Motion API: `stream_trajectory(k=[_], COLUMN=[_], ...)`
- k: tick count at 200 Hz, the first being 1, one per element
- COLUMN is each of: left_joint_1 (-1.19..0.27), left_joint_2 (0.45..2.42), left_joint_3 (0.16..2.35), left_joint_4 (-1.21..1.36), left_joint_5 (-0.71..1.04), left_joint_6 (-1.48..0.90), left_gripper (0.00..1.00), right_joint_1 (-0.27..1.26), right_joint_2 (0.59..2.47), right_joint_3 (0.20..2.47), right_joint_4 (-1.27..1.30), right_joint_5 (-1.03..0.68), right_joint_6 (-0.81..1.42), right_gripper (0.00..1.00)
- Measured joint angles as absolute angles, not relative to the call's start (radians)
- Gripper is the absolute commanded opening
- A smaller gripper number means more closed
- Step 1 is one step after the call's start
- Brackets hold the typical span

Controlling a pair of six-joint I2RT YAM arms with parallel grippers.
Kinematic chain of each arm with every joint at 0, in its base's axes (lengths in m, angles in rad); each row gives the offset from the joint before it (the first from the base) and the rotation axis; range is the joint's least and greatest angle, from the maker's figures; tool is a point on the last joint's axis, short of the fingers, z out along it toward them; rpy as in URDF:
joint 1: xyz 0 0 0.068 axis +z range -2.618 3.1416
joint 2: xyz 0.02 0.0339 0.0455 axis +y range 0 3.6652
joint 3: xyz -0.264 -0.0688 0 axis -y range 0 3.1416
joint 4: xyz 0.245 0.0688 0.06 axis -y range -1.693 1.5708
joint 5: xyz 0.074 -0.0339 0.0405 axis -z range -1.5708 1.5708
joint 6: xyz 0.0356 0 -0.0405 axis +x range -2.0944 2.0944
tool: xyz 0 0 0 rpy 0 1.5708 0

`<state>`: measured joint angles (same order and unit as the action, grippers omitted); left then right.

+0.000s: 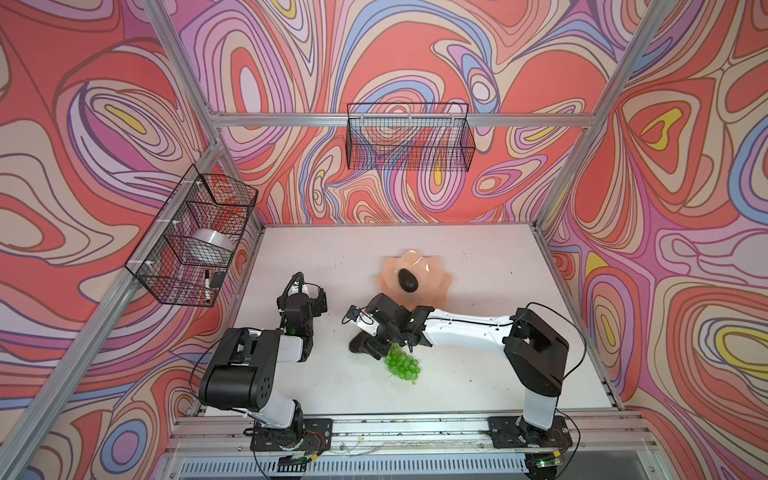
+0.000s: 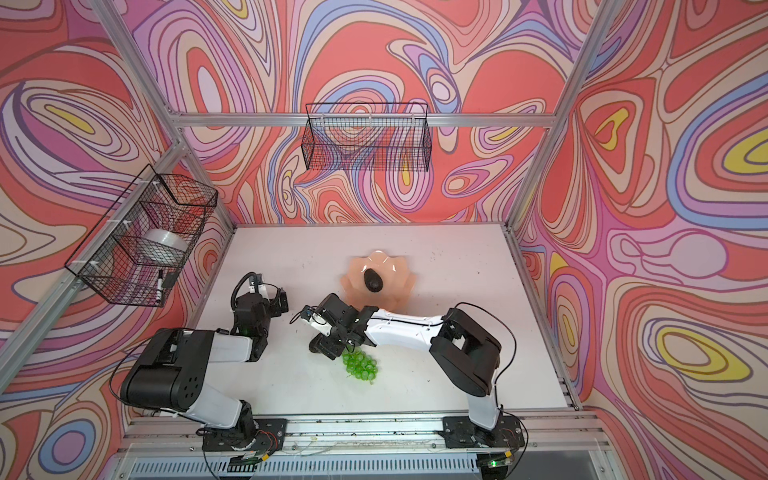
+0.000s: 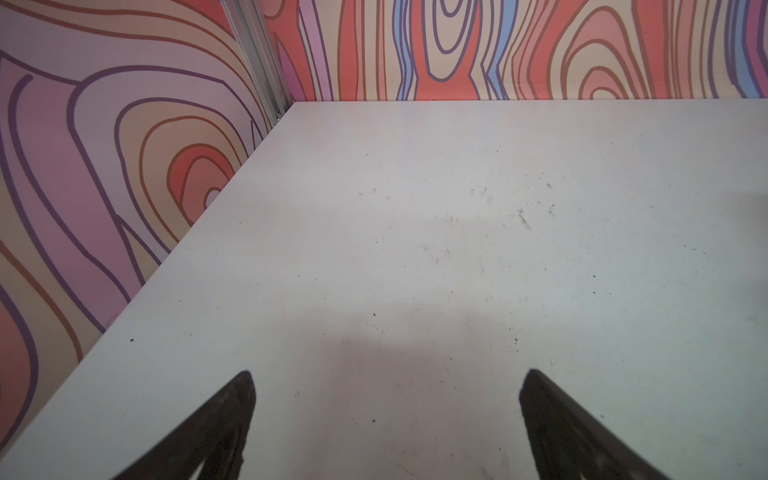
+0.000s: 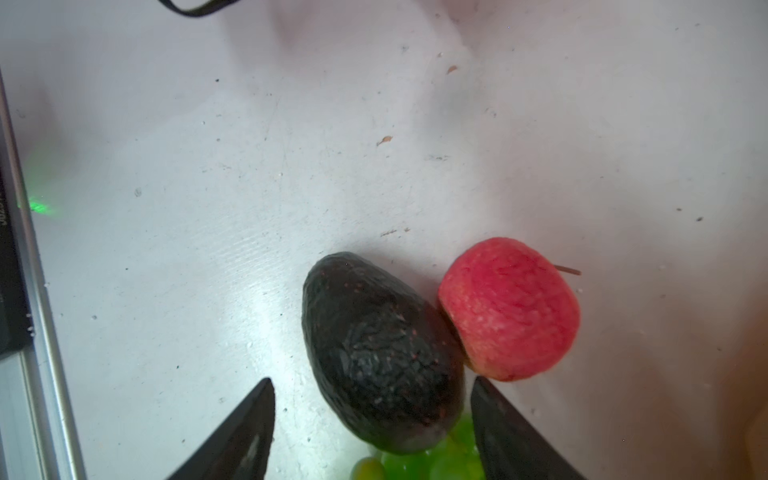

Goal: Place and organize the fake fruits in the fruit bowl
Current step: 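Move the right gripper to the second avocado and grasp it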

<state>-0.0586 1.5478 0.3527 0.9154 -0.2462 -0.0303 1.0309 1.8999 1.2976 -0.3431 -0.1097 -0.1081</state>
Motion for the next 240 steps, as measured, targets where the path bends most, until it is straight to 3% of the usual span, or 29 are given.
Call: stream_trajectory(k=[55,98,134,177,205,240], left_joint_1=[-0.059,-0.059,-0.059,-0.059,-0.059,-0.059], left_joint_2=[1.548,1.548,1.548,1.548,1.548,1.548], left_joint_3=[0.353,0.353,0.353,0.353,0.353,0.353], left_joint_4=[0.915,0.915,0.915,0.915,0.915,0.915], left_joint_5=[-0.246,-0.246,-0.246,-0.247,-0.247,-0.246], left_joint_6=[-0.030,-0.030,-0.030,-0.030,-0.030,-0.030], left_gripper=[1.00,1.00,1.00,1.00,1.00,1.00], right_joint_1=[1.047,1.055,1.061,1.062,1.062,1.062], right_joint_2=[1.936,1.960,1.964,2.002,2.006,2.005], right_joint_3=[1.309,1.308,1.306,1.331,1.332,1.325], right_joint_4=[-0.323,-0.308,-0.273,-0.240,-0.220,-0.207], right_joint_5=[-0.109,-0.109,-0.109,-0.120,-0.130,-0.132], right_joint_6=[-0.112,-0.115,-0.118,-0.110,-0.099,-0.069], right_gripper=[0.73,0.80,0.77,0.68,0.49,0.37])
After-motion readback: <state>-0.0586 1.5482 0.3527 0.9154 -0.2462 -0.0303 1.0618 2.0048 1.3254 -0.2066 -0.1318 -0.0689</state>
